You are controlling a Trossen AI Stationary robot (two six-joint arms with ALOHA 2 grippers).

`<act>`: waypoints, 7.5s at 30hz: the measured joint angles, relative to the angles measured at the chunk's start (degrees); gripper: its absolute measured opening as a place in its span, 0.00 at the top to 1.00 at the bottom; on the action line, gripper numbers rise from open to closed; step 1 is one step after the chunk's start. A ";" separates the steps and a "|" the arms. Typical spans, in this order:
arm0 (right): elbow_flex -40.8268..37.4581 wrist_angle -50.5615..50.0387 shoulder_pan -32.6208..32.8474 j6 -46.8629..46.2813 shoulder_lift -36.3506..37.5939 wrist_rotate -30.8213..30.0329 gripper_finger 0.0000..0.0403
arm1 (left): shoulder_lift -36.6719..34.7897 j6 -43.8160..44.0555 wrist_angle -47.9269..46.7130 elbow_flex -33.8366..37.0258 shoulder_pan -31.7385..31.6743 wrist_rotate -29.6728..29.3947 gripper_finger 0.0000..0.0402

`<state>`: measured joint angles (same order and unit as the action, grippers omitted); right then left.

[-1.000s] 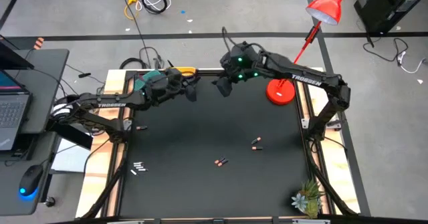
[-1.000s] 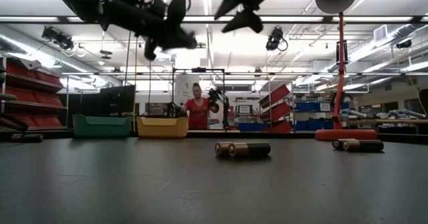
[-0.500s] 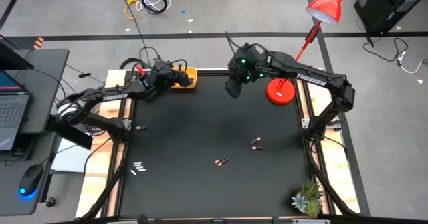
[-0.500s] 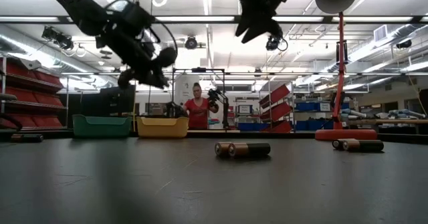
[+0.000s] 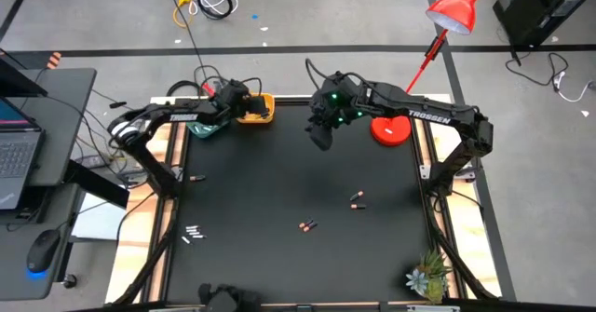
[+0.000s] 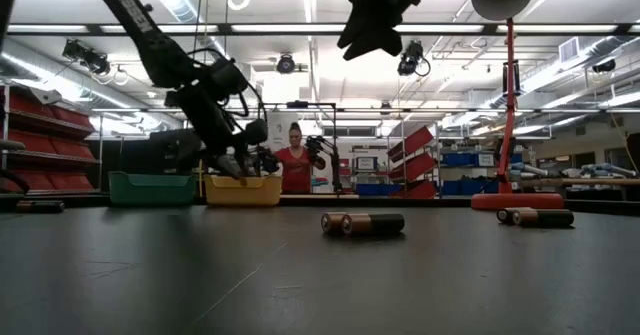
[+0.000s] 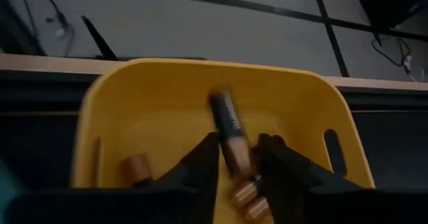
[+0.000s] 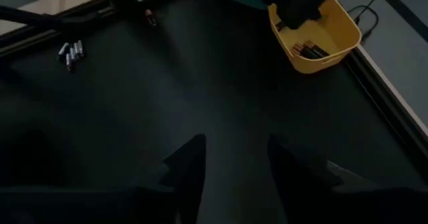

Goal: Sort batteries
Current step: Put the black battery into the yellow bin, then put the silver battery into the blue bin

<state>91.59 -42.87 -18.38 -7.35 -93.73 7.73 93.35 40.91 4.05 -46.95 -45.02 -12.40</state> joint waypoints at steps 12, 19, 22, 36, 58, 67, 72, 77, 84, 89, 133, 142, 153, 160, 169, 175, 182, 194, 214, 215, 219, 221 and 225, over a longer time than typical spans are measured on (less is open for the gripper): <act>0.00 -8.81 -2.81 -0.88 0.11 7.31 0.58 | -3.93 -12.53 -6.68 -6.41 2.36 6.08 0.55; -9.92 -21.64 2.16 8.95 -0.23 8.13 0.58 | -15.02 -26.94 -7.13 -6.48 11.32 16.76 0.59; -18.37 -20.75 7.09 8.66 -0.26 4.79 0.58 | -18.32 -27.22 -9.54 -6.48 15.57 18.09 0.60; -38.61 -1.77 25.48 5.27 5.50 -5.78 0.58 | -21.78 -30.01 -17.53 -6.37 29.46 14.90 0.60; -49.19 6.76 23.74 7.87 5.49 -8.50 0.60 | -21.82 -27.15 -19.22 -6.39 33.10 9.89 0.60; -50.50 7.95 22.73 10.44 5.50 -5.27 0.90 | -21.82 -26.40 -19.44 -6.39 33.08 7.28 0.60; -46.39 3.90 21.05 10.93 4.88 -6.13 0.90 | -21.82 -25.95 -19.45 -6.39 33.03 6.02 0.60; -37.09 0.67 18.25 13.42 5.03 -10.41 0.90 | -21.80 -33.25 -17.35 -6.39 33.44 4.32 0.58; -20.31 0.66 15.63 13.58 5.09 -16.88 0.90 | -21.80 -44.09 -1.20 -6.39 33.51 4.35 0.50; -9.60 0.87 12.74 13.57 5.14 -18.76 0.90 | -21.80 -45.40 14.19 -6.39 33.09 7.20 0.49; -1.68 20.33 8.51 0.78 5.03 -15.82 0.43 | -21.74 -27.95 15.19 -6.39 24.32 0.20 0.90; -1.68 13.87 11.27 -2.67 4.92 -15.87 0.41 | -14.92 -24.39 0.52 -6.37 8.11 4.74 0.90; -1.68 10.47 12.05 1.50 4.92 -15.59 0.50 | -0.07 -15.55 -0.04 -6.35 0.73 5.24 0.90; -1.68 4.44 11.85 4.10 4.90 -15.21 0.52 | 4.65 -12.81 -3.65 -6.37 0.75 5.26 0.73; -1.68 3.17 9.74 7.25 4.87 -15.15 0.55 | -6.65 -18.50 -10.55 -6.39 3.11 11.88 0.45; -1.68 2.93 6.31 5.62 4.86 -14.53 0.57 | -24.99 -32.31 -30.17 -6.52 15.09 11.71 0.51; -3.19 9.06 4.23 5.30 4.85 -12.35 0.59 | -35.58 -24.99 -63.49 -6.50 29.92 14.39 0.59; -12.96 20.60 5.71 -6.35 4.81 -11.96 0.60 | -27.74 -14.82 -79.65 -6.39 54.06 24.63 0.63; -13.73 11.83 10.87 -12.01 5.95 -9.38 0.60 | -26.31 10.44 -57.47 1.74 94.00 14.42 0.63; -13.73 11.87 11.29 -10.89 5.95 -9.42 0.60 | -26.53 12.02 -57.68 1.78 95.51 14.11 0.63; -13.73 11.93 13.16 -8.05 5.95 -9.40 0.60 | -26.50 14.59 -56.89 1.74 98.51 13.94 0.63; -13.73 11.90 14.39 -6.75 5.95 -9.45 0.60 | -26.23 14.35 -57.33 1.74 98.64 13.24 0.63; -13.73 12.41 17.12 -7.19 5.95 -9.46 0.60 | -25.91 16.05 -57.46 3.14 98.67 10.54 0.63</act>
<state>77.87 -30.46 -1.26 -14.55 -87.79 -1.74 67.44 56.97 -53.40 -43.81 53.65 -1.85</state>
